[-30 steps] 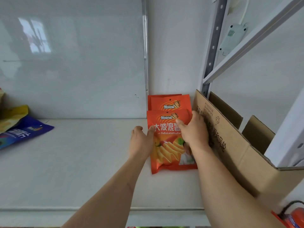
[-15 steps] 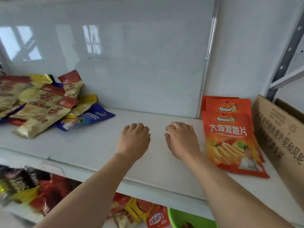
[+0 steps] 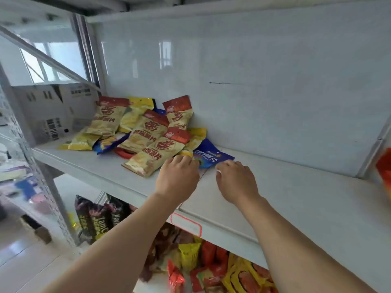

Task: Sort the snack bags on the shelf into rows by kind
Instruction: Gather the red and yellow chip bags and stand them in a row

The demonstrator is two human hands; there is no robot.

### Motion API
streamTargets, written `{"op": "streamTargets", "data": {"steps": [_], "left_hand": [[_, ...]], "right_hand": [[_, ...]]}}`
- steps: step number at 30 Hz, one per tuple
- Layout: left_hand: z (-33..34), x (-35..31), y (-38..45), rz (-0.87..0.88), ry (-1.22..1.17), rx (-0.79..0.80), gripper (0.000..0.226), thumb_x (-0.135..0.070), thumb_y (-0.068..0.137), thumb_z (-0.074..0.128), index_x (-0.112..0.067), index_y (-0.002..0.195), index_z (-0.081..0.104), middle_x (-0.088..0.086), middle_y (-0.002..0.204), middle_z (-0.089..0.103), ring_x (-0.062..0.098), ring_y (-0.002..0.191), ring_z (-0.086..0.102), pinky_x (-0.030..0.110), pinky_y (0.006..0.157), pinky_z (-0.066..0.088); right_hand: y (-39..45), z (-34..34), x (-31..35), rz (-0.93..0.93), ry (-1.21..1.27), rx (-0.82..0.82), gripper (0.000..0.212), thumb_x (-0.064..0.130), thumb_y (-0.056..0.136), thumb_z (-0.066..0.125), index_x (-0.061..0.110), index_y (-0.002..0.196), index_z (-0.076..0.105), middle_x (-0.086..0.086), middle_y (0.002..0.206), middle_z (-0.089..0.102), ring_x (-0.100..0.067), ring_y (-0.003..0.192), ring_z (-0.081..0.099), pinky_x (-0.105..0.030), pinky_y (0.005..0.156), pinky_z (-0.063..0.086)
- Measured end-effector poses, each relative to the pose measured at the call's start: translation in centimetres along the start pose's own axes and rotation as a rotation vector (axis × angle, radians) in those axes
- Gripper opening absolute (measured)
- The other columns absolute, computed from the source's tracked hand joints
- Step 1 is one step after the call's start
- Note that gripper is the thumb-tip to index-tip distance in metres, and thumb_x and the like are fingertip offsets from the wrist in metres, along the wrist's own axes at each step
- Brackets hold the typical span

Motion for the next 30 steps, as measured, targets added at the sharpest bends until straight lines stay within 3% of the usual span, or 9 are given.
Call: {"op": "streamTargets", "data": {"steps": [4,6,11,15,19,22,24,26,30], "left_hand": [[1.3,4.6,-0.2,-0.083,-0.071,0.08,0.023,-0.032,0.098,0.052,-0.018,0.11,0.066,-0.001,0.111,0.065,0.024,0.109,0.061,0.036,0.089,0.046],[2.3,6.7,0.3,-0.145,-0.14,0.083,0.03,-0.035,0.102,0.042,-0.02,0.119,0.061,-0.002,0.12,0.061,0.023,0.116,0.055,0.035,0.091,0.043],[5.4,11.5,3.1,-0.368,-0.36,0.162,0.041,-0.04,0.099,0.048,-0.019,0.134,0.051,0.002,0.135,0.055,0.027,0.124,0.05,0.039,0.09,0.046],[8.6,14.4,6.0,-0.504,-0.485,0.345,0.061,-0.047,0.097,0.05,-0.019,0.15,0.035,0.007,0.15,0.043,0.03,0.139,0.038,0.041,0.105,0.041],[11.4,16.4,7.3,-0.552,-0.461,0.522,0.086,-0.059,0.091,0.055,-0.016,0.156,0.021,0.01,0.156,0.034,0.034,0.145,0.027,0.046,0.116,0.031],[12.4,17.0,7.5,-0.543,-0.38,0.539,0.097,-0.07,0.083,0.057,-0.016,0.155,0.021,0.008,0.156,0.035,0.032,0.145,0.029,0.045,0.115,0.035],[12.6,17.2,7.6,-0.531,-0.316,0.54,0.101,-0.076,0.079,0.057,-0.015,0.153,0.026,0.008,0.152,0.039,0.03,0.141,0.036,0.042,0.109,0.04],[12.7,17.6,7.7,-0.538,-0.288,0.564,0.102,-0.081,0.073,0.058,-0.014,0.147,0.034,0.008,0.143,0.048,0.027,0.133,0.046,0.039,0.101,0.045],[12.7,19.0,8.1,-0.555,-0.334,0.622,0.089,-0.083,0.067,0.063,-0.017,0.123,0.044,-0.001,0.104,0.065,0.019,0.092,0.066,0.036,0.077,0.056]], "right_hand": [[3.6,1.3,3.5,0.026,0.027,0.016,0.029,0.032,0.104,0.04,0.018,0.119,0.061,-0.002,0.122,0.062,-0.024,0.111,0.057,-0.033,0.081,0.044],[5.5,1.9,4.8,0.044,0.059,0.014,0.028,0.032,0.104,0.042,0.018,0.118,0.061,-0.003,0.12,0.063,-0.025,0.108,0.059,-0.032,0.078,0.045],[11.3,3.8,6.4,0.134,0.209,-0.011,0.025,0.036,0.103,0.042,0.022,0.112,0.061,0.0,0.114,0.065,-0.022,0.097,0.06,-0.032,0.068,0.045],[16.5,5.6,6.2,0.255,0.403,0.008,0.039,0.044,0.102,0.044,0.022,0.132,0.055,0.003,0.128,0.063,-0.021,0.112,0.061,-0.03,0.073,0.042],[21.6,7.1,5.7,0.359,0.552,-0.017,0.053,0.05,0.101,0.044,0.015,0.14,0.047,-0.004,0.131,0.062,-0.024,0.113,0.061,-0.031,0.075,0.045],[24.9,8.3,5.7,0.494,0.595,0.044,0.066,0.061,0.096,0.045,0.01,0.136,0.048,-0.007,0.123,0.063,-0.026,0.105,0.063,-0.03,0.068,0.044],[26.4,9.0,6.1,0.59,0.612,0.126,0.069,0.069,0.091,0.048,0.008,0.123,0.055,-0.002,0.094,0.064,-0.021,0.077,0.062,-0.028,0.054,0.041],[27.3,10.0,6.5,0.679,0.703,0.211,0.065,0.068,0.087,0.055,0.009,0.113,0.058,0.001,0.075,0.056,-0.018,0.062,0.054,-0.029,0.054,0.046],[27.5,11.7,6.9,0.807,0.897,0.253,0.057,0.049,0.084,0.074,0.006,0.121,0.062,-0.003,0.081,0.061,-0.023,0.073,0.062,-0.033,0.067,0.052]]}}
Point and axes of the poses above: each hand's wrist, its own y-axis towards the middle knuckle, its own z-axis out of the palm, x = y × z, the point moved 3 cm from there along y, towards the middle knuckle
